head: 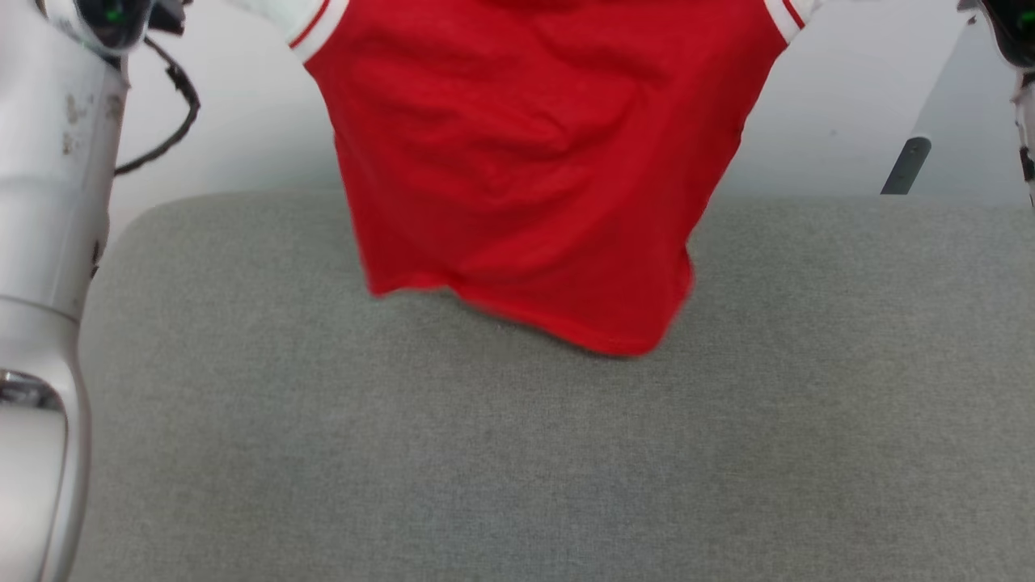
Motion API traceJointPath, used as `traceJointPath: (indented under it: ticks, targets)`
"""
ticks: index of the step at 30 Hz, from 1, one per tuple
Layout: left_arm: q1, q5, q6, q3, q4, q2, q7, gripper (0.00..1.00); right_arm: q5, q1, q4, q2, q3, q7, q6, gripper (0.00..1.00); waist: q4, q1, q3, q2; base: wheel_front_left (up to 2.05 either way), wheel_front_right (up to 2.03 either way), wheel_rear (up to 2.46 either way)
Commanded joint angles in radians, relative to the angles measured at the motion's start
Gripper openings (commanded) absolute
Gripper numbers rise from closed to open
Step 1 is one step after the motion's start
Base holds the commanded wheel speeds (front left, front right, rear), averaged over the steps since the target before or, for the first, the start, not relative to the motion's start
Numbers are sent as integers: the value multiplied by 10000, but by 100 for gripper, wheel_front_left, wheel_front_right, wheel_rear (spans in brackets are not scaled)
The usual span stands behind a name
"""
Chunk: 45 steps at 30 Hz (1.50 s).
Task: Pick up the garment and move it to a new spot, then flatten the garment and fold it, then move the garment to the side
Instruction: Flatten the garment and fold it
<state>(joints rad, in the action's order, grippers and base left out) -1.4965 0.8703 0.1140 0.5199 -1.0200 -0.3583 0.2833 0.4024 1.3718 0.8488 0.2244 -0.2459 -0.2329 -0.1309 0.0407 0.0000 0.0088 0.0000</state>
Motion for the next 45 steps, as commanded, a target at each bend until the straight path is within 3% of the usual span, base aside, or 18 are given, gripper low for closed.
traceJointPath:
  ticks: [1, 9, 15, 24, 33, 35, 39, 45]
  targets:
    - [-130, -21, -64, -36, -54, 24, -59, 0, 0, 185, 81, -76, -104, 128, 3, 0, -55, 0, -102, 0, 0, 0, 0]
    - [-874, -80, 2, 53, -759, 325, -475, 0, 138, 1317, 1406, -340, -971, 1441, 3, 0, -118, 0, -137, 0, 0, 0, 0]
    - [-1305, -145, 79, 74, -965, 372, -1056, 0, 269, 1897, 2103, -197, -1255, 2231, 3, 0, -139, 0, 217, 0, 0, 0, 0]
    - [-2441, -225, 122, 94, -890, 396, -1726, 0, 21, 3157, 2682, 263, -1376, 3300, 3, 0, -158, 0, 2365, 0, 0, 0, 0]
    - [-3846, -386, 130, -61, -885, 446, -3192, 0, -1308, 4569, 3159, 793, -918, 4908, 3, 0, -126, 0, 4676, 0, 0, 0, 0]
    - [-4281, -428, 138, -99, -798, 433, -3599, 0, -1830, 4955, 2905, 978, -636, 4972, 3, 0, -77, 0, 5191, 0, 0, 0, 0]
    - [-5153, -317, 164, -282, -642, 445, -4295, 0, -3174, 5266, 1158, 1339, 267, 4970, 4, 0, 153, 0, 6316, 0, 0, 0, 0]
    - [-5895, 69, 179, -431, -278, 563, -4979, 0, -4991, 5185, -909, 1265, 1251, 4969, 4, 0, 593, 0, 7962, 0, 0, 0, 0]
